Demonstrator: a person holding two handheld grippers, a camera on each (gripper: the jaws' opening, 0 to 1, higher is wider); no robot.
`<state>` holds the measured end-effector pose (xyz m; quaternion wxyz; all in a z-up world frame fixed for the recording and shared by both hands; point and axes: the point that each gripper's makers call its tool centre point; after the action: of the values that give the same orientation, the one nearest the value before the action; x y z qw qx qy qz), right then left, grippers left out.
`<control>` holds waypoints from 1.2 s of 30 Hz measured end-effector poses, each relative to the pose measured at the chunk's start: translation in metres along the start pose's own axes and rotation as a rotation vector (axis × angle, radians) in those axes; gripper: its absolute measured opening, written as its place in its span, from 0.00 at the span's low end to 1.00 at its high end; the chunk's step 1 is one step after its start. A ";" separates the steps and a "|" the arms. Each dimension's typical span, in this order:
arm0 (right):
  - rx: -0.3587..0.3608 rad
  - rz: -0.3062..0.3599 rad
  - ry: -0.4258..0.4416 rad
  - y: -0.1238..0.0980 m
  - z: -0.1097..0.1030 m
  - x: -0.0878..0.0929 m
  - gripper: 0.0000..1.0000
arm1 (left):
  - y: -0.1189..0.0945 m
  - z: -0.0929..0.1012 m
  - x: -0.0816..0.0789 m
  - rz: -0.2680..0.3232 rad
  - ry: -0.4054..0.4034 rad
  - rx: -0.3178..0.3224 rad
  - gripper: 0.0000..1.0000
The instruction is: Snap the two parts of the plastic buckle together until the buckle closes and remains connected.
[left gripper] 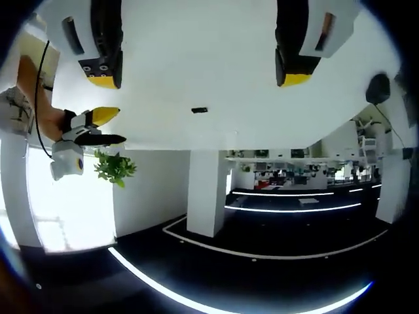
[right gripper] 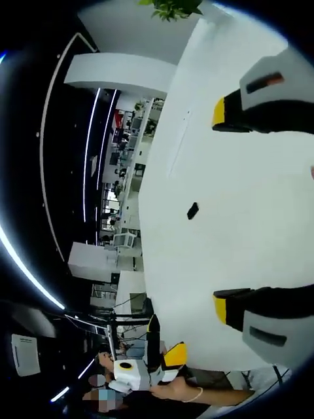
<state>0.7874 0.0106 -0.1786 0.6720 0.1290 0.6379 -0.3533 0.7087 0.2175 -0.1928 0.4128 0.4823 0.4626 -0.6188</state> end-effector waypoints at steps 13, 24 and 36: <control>0.030 0.025 0.004 -0.024 -0.022 0.000 1.00 | -0.020 -0.022 0.001 0.019 0.001 -0.096 0.98; 0.141 0.053 0.034 -0.049 -0.011 0.006 1.00 | -0.028 -0.027 0.003 0.018 0.004 -0.121 0.98; 0.216 0.027 0.047 -0.074 -0.009 0.016 1.00 | -0.032 -0.033 0.005 0.016 0.012 -0.138 0.98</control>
<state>0.7325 -0.0415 -0.1748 0.6437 0.2175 0.6101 -0.4075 0.6841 0.2563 -0.1954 0.4471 0.4603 0.5027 -0.5792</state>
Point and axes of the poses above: the point that each gripper's makers call its tool centre point, and the gripper's own axes: y roughly forward along the fingers, z roughly to its right, x roughly out of its underside, and after that the axes turned 8 degrees about -x, right-handed
